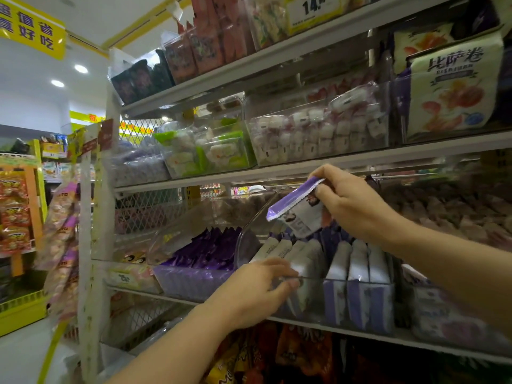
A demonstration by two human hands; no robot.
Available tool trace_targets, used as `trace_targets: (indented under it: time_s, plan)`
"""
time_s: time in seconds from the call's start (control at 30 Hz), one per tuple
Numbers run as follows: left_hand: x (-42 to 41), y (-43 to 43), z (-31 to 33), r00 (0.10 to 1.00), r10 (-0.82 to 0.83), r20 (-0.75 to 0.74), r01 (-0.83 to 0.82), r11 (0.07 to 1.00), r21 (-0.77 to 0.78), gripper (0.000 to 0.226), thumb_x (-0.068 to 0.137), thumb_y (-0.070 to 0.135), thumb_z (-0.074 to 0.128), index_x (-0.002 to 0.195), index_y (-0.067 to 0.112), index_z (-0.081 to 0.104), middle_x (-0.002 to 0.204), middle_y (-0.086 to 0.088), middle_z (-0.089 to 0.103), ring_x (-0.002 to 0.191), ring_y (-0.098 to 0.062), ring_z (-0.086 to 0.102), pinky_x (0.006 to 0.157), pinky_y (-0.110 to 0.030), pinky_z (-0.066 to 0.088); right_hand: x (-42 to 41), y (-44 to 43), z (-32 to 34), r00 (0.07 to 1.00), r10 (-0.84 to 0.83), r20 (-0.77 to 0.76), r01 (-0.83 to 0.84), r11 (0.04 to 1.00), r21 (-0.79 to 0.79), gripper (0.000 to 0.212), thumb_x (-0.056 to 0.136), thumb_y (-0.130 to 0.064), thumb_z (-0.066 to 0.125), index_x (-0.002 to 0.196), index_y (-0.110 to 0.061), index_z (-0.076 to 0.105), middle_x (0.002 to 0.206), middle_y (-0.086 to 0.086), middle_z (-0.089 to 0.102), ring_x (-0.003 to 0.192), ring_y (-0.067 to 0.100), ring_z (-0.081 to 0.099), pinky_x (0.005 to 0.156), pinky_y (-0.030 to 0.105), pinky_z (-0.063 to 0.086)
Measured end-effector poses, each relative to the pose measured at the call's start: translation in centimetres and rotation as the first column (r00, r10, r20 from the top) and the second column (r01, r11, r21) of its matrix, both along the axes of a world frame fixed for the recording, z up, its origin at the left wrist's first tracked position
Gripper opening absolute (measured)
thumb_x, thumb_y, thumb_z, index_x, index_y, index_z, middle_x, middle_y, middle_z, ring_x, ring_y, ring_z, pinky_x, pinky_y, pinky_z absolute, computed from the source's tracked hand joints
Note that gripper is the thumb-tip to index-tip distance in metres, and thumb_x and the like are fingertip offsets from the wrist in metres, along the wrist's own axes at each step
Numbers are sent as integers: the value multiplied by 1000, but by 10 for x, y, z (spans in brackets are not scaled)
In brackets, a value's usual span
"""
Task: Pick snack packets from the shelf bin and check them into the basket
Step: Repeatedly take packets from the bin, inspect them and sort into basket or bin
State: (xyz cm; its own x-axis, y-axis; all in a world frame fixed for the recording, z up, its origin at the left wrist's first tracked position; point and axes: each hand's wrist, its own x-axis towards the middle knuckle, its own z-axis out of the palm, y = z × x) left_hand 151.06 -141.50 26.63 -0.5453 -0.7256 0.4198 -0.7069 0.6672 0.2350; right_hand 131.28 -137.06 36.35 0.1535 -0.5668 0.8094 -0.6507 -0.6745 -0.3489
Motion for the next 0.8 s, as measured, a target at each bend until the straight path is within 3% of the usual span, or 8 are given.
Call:
trace_targets:
  time_s: [0.13,0.23,0.3,0.33,0.43,0.57,0.67,0.8]
  plan:
    - [18,22,-11,897,18,-442,-8,1000,24,21,99,25,49,107,35,67,113,16,65,98,0,62,81,-16,50,25,25,-40,993,115,15,-112,984,-137,20,96,-13,45,103,-30,53,82,-9,63,74,8,62,68,36,53]
    - [34,42,-19,529,127,-839,110,970,216,35,102,14,39,88,21,70,89,1,73,81,-15,69,80,-29,52,52,38,-75,953,299,40,-291,947,-134,29,93,-3,46,103,-29,53,110,-3,61,97,18,62,87,34,51]
    - [50,54,-29,300,280,-912,304,878,370,46,103,28,31,88,17,73,82,-6,75,70,-17,72,73,-31,54,71,42,-99,942,335,-18,-335,932,-137,27,91,-6,45,102,-29,52,118,-5,56,114,4,53,94,17,43]
    - [61,59,-36,261,331,-907,390,823,413,53,103,37,28,92,15,75,86,-8,76,71,-19,72,76,-34,53,80,43,-112,936,348,-52,-352,929,-116,24,91,-8,45,103,-27,53,122,-6,53,119,-2,47,96,11,37]
    - [90,76,-62,204,402,-892,494,744,449,55,99,50,36,107,11,73,99,-12,74,79,-22,71,77,-38,55,107,44,-151,903,417,-105,-419,908,10,22,92,-10,49,109,-21,57,134,-10,44,129,-7,36,102,9,32]
    - [125,90,-100,193,470,-861,298,808,508,29,100,25,48,118,9,64,95,-9,74,70,-16,71,55,-26,55,144,44,-196,857,508,-90,-474,845,249,49,81,-6,59,127,-21,53,150,-11,31,135,-7,32,103,16,38]
    - [155,99,-134,232,481,-845,253,809,530,28,99,14,48,123,6,60,110,-13,72,86,-23,73,70,-34,61,167,36,-226,756,612,232,-639,614,463,70,78,-7,61,141,-26,36,144,-12,43,121,1,54,92,16,46]
    - [180,107,-186,332,513,-792,227,771,594,40,89,20,60,128,13,55,118,-11,70,107,-33,67,95,-52,52,198,17,-261,699,422,577,-714,372,593,55,87,-24,64,138,-17,45,126,-1,64,112,14,63,94,34,52]
